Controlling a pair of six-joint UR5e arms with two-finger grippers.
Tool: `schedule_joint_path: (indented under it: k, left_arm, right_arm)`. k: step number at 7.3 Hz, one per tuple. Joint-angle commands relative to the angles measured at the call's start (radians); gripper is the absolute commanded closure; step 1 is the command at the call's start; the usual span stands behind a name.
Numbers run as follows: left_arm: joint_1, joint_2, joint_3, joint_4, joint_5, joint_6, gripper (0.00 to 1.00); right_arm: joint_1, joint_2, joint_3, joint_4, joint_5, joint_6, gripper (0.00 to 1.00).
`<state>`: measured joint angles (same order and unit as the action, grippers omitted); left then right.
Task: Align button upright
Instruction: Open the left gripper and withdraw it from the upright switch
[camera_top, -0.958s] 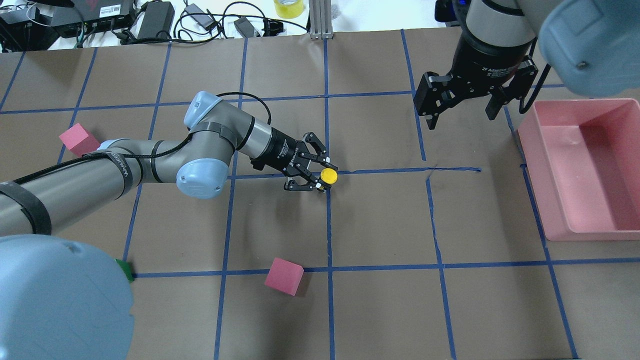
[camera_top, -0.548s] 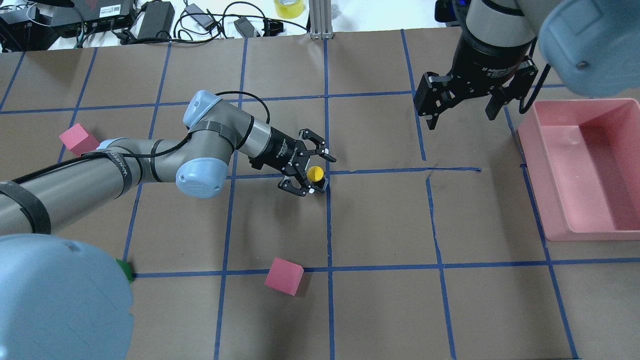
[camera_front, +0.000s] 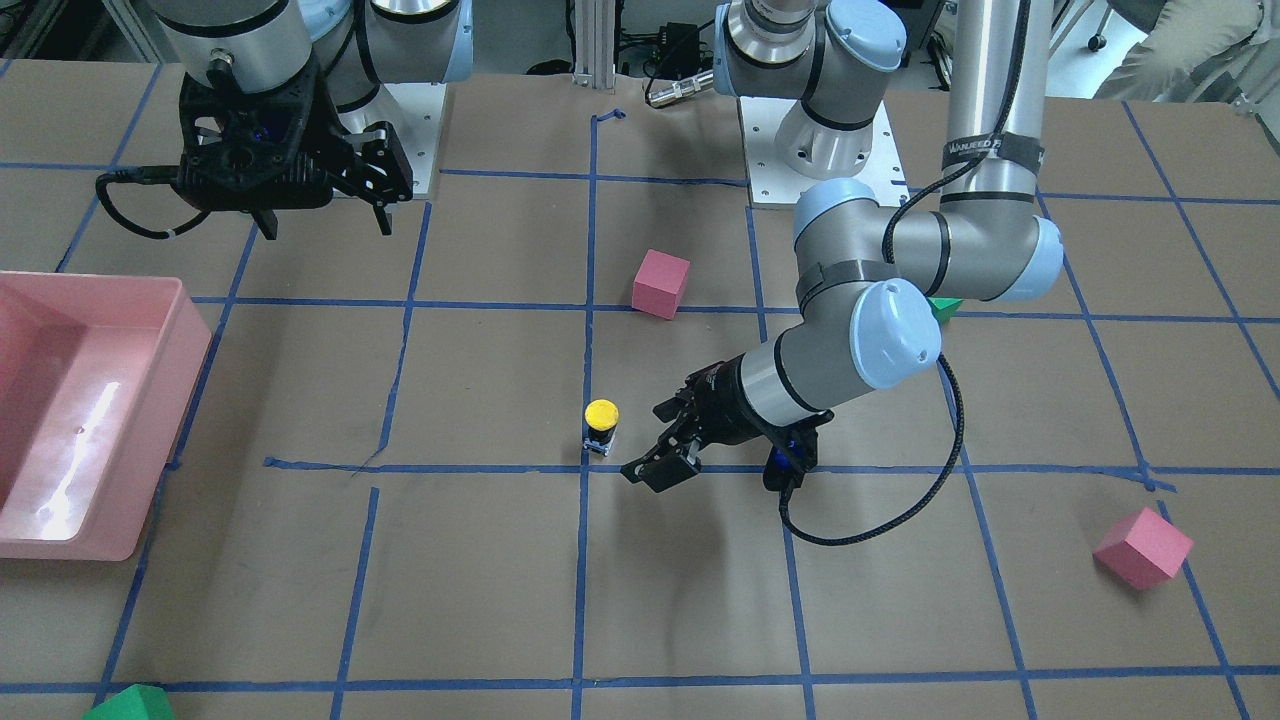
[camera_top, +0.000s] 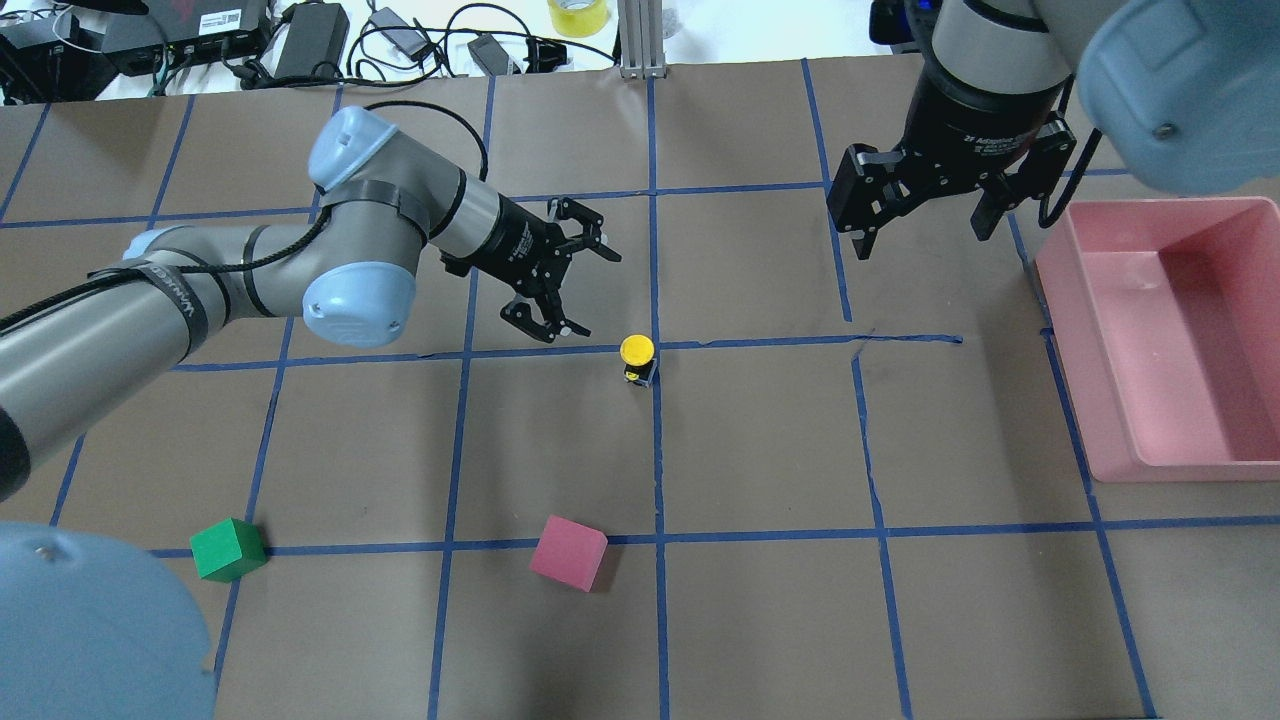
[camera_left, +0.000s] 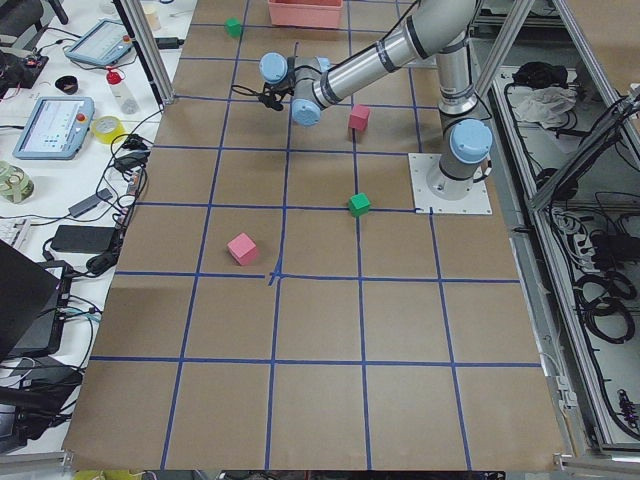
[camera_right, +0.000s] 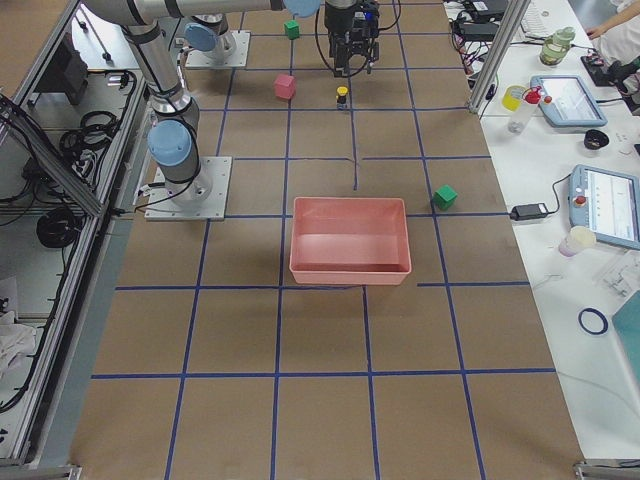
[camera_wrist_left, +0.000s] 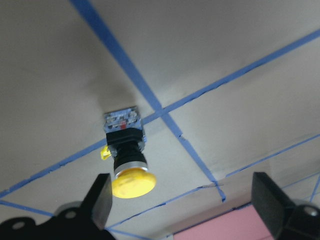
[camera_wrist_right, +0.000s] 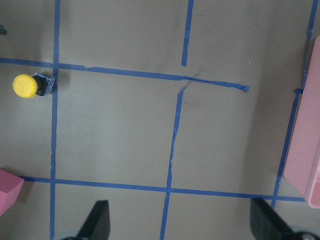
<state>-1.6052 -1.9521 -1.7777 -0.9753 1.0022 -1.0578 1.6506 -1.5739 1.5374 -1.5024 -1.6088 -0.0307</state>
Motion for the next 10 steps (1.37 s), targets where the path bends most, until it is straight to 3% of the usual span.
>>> schedule_joint_path:
  k: [1, 2, 3, 4, 6, 10]
  left_arm:
    - [0.042, 0.080, 0.088, -0.185, 0.270, 0.344, 0.00]
    - [0.094, 0.108, 0.159, -0.297, 0.406, 0.594, 0.00]
    - [0.131, 0.148, 0.244, -0.421, 0.465, 0.819, 0.00]
    - [0.143, 0.185, 0.306, -0.533, 0.584, 0.955, 0.00]
    - [0.139, 0.274, 0.331, -0.554, 0.584, 1.134, 0.00]
    - [0.076, 0.367, 0.304, -0.586, 0.555, 1.141, 0.00]
  right_arm:
    - [0.000, 0.000, 0.000, 0.001, 0.001, 0.000, 0.00]
    - [0.000, 0.000, 0.001, 0.001, 0.000, 0.000, 0.00]
    - [0.000, 0.000, 0.001, 0.001, 0.000, 0.000, 0.00]
    - [0.000, 0.000, 0.001, 0.001, 0.000, 0.000, 0.00]
    - [0.000, 0.000, 0.001, 0.001, 0.000, -0.002, 0.00]
    - [-0.006, 0.000, 0.001, -0.052, 0.018, 0.006, 0.08]
